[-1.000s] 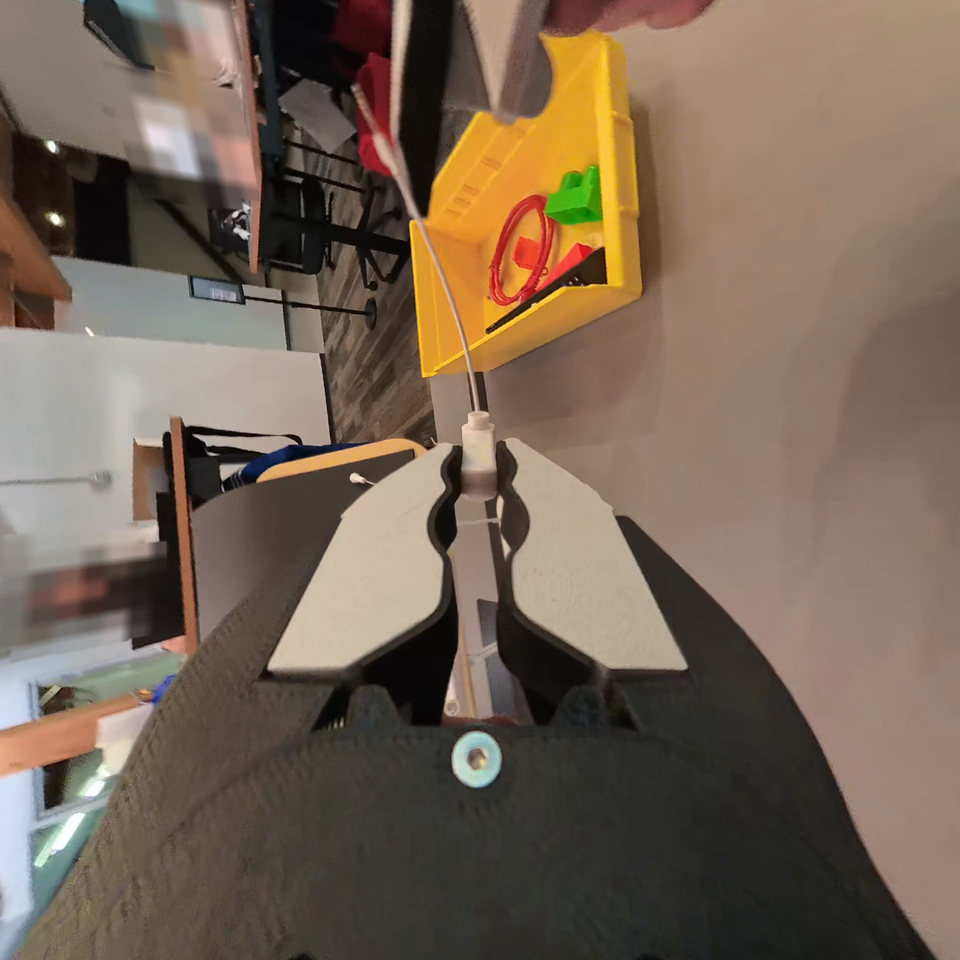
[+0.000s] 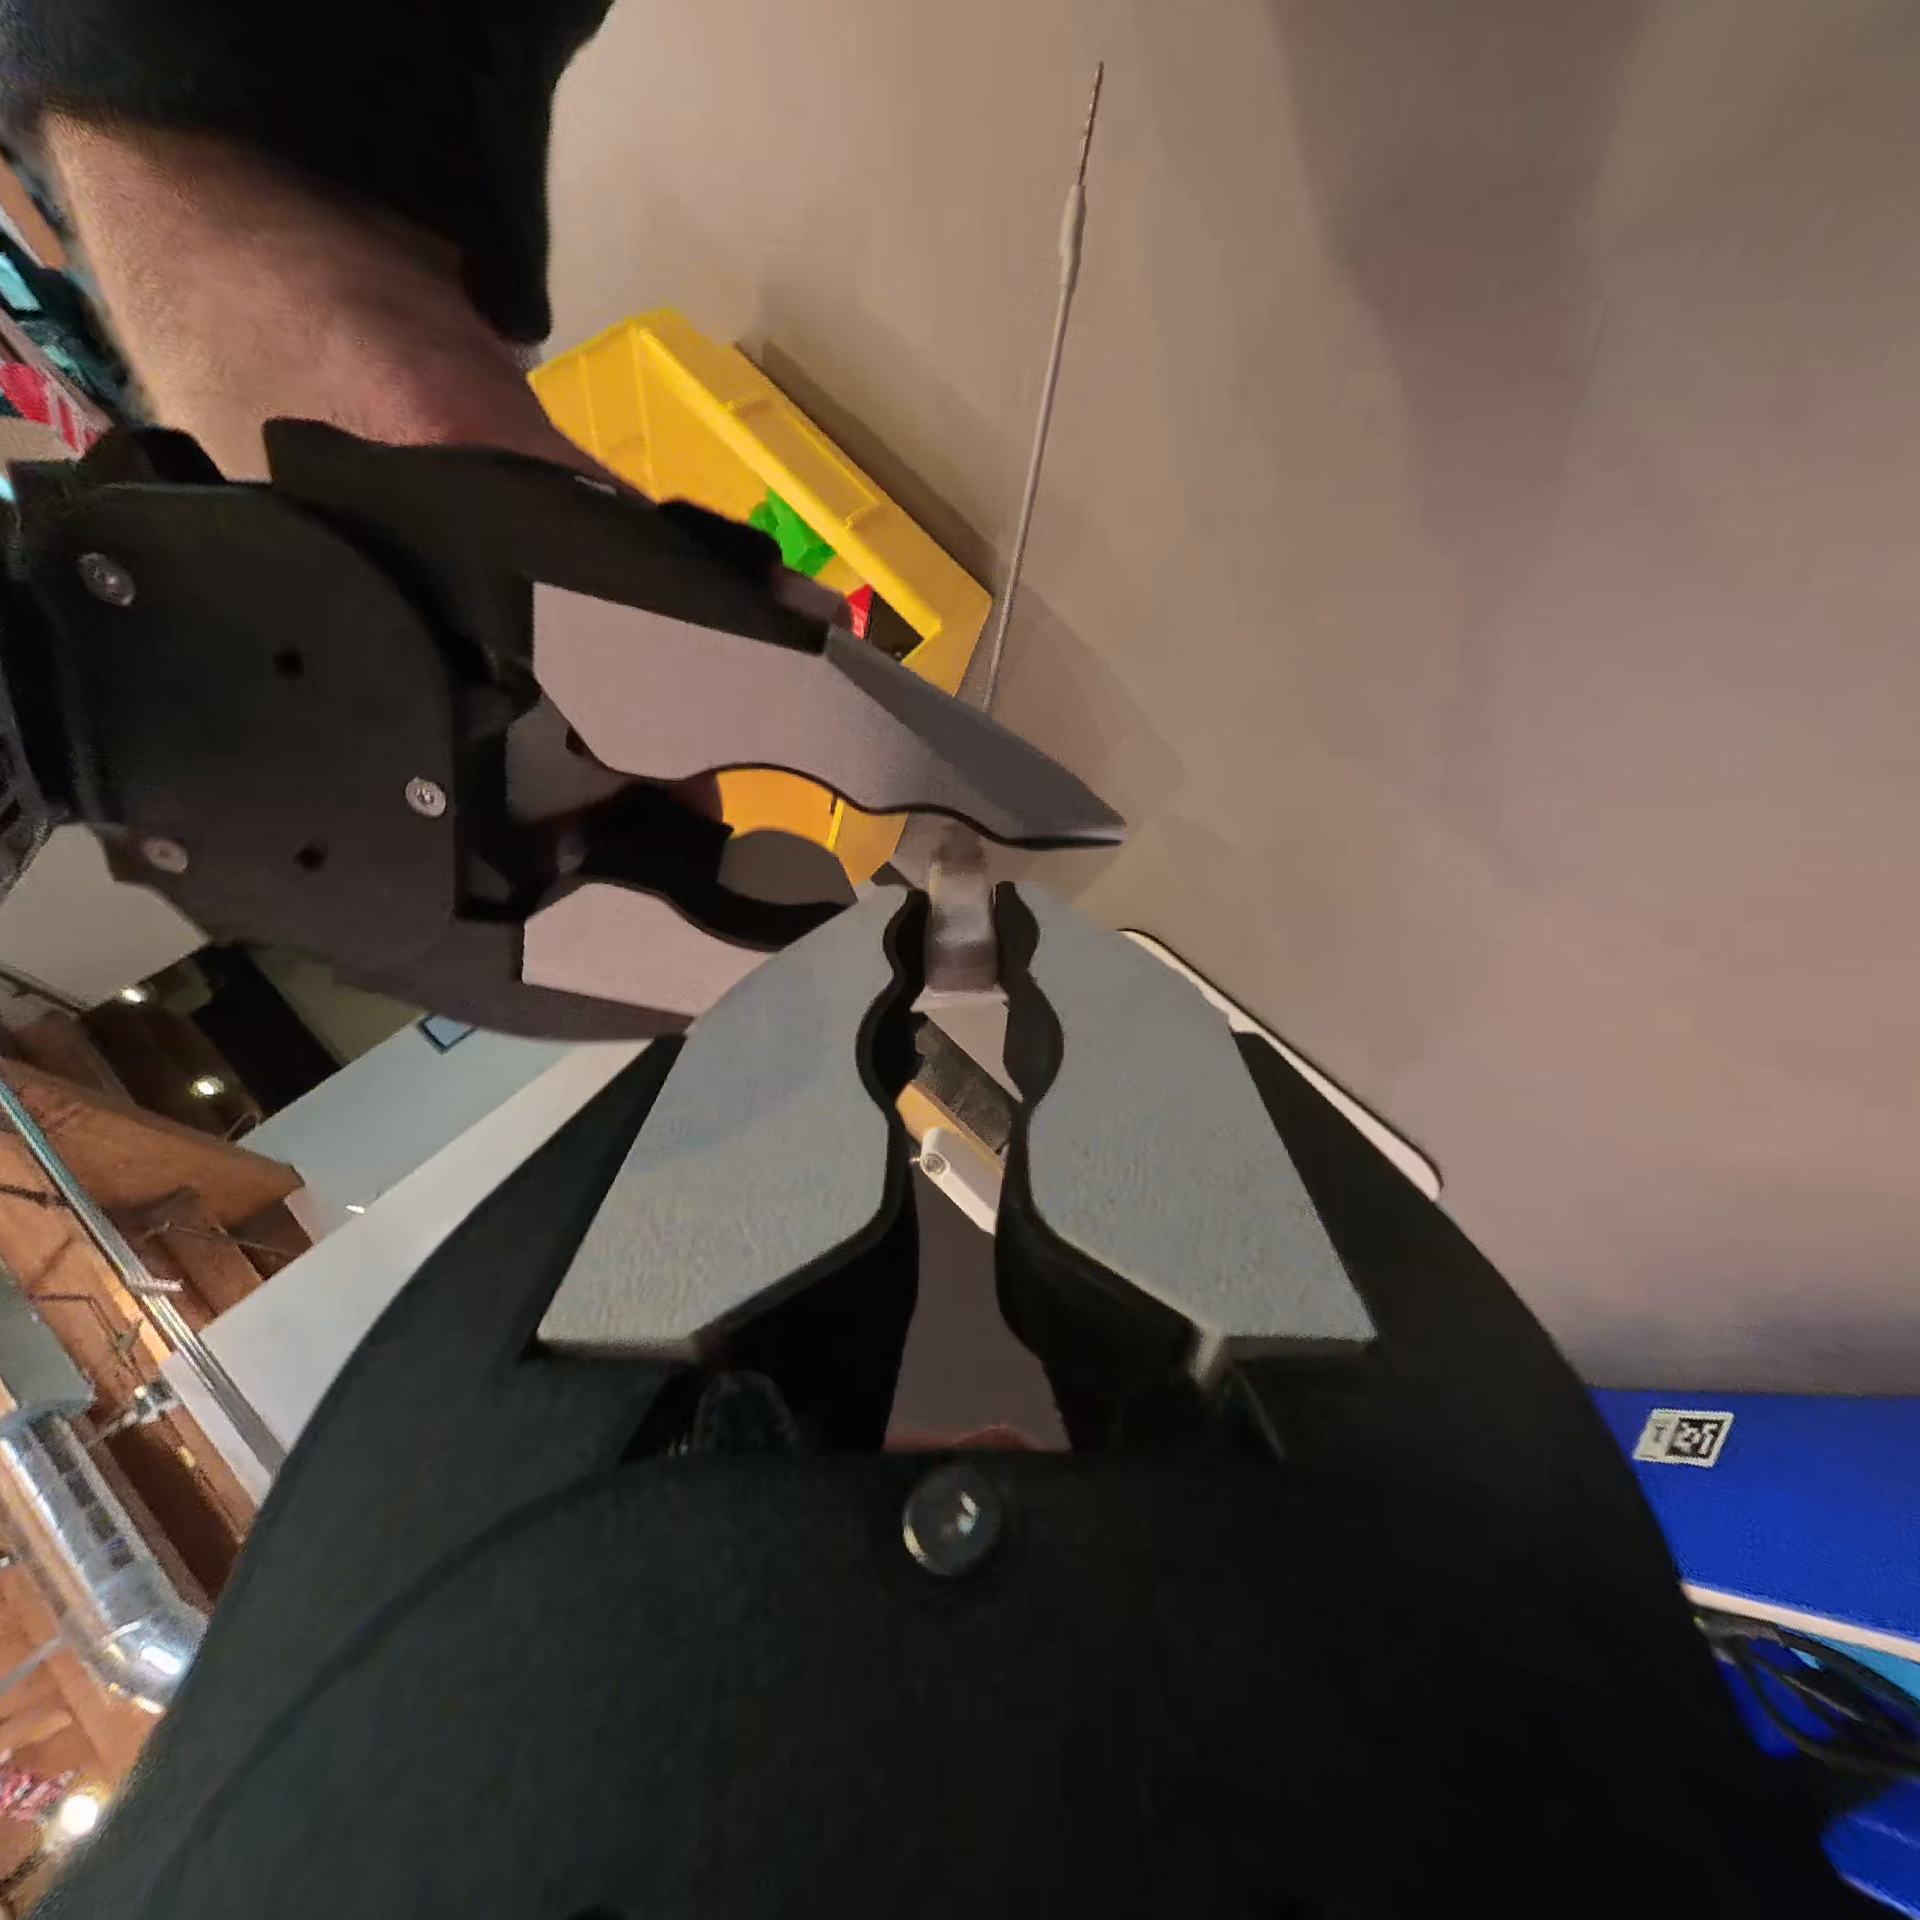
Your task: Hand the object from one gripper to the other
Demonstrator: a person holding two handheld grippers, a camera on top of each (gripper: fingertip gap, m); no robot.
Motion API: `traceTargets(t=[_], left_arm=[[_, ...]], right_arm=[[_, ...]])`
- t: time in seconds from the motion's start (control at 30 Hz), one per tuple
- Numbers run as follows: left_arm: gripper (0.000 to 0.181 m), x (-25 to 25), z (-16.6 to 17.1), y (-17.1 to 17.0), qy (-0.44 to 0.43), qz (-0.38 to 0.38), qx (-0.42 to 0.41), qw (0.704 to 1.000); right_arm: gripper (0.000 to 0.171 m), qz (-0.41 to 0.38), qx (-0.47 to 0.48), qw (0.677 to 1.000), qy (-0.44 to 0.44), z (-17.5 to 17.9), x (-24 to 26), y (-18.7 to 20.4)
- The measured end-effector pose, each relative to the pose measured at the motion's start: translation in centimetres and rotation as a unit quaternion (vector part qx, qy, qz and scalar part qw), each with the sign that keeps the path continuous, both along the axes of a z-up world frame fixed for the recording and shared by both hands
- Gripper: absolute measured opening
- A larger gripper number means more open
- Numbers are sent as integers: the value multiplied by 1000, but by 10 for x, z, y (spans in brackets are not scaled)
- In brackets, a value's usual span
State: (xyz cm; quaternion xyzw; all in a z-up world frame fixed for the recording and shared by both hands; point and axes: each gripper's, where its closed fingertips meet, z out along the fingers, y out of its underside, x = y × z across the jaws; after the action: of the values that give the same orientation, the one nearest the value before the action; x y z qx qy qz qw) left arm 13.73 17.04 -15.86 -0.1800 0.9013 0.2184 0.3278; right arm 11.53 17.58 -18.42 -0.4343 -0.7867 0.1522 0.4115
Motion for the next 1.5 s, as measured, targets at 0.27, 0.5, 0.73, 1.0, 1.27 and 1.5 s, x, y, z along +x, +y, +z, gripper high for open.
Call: traceTargets(t=[0.27, 0.5, 0.73, 1.0, 1.27, 1.5], left_arm=[[12, 1, -6, -2, 17, -6, 7, 1000], [13, -3, -2, 10, -2, 46, 4, 999], [32, -11, 21, 22, -64, 105, -13, 992], [48, -21, 49, 28, -276, 233, -131, 923], [68, 3, 6, 26, -434, 339, -283, 785], [23, 21, -24, 35, -450, 370, -354, 731]], right_arm=[[23, -14, -2, 1000, 8, -5, -1, 0], [22, -59, -17, 995, 82, 3, -2, 9], [22, -120, -10, 978, 170, 20, 2, 28], [22, -241, 41, 926, 287, 53, 20, 64], [23, -329, 100, 864, 369, 76, 33, 73], [23, -352, 109, 839, 400, 81, 38, 68]])
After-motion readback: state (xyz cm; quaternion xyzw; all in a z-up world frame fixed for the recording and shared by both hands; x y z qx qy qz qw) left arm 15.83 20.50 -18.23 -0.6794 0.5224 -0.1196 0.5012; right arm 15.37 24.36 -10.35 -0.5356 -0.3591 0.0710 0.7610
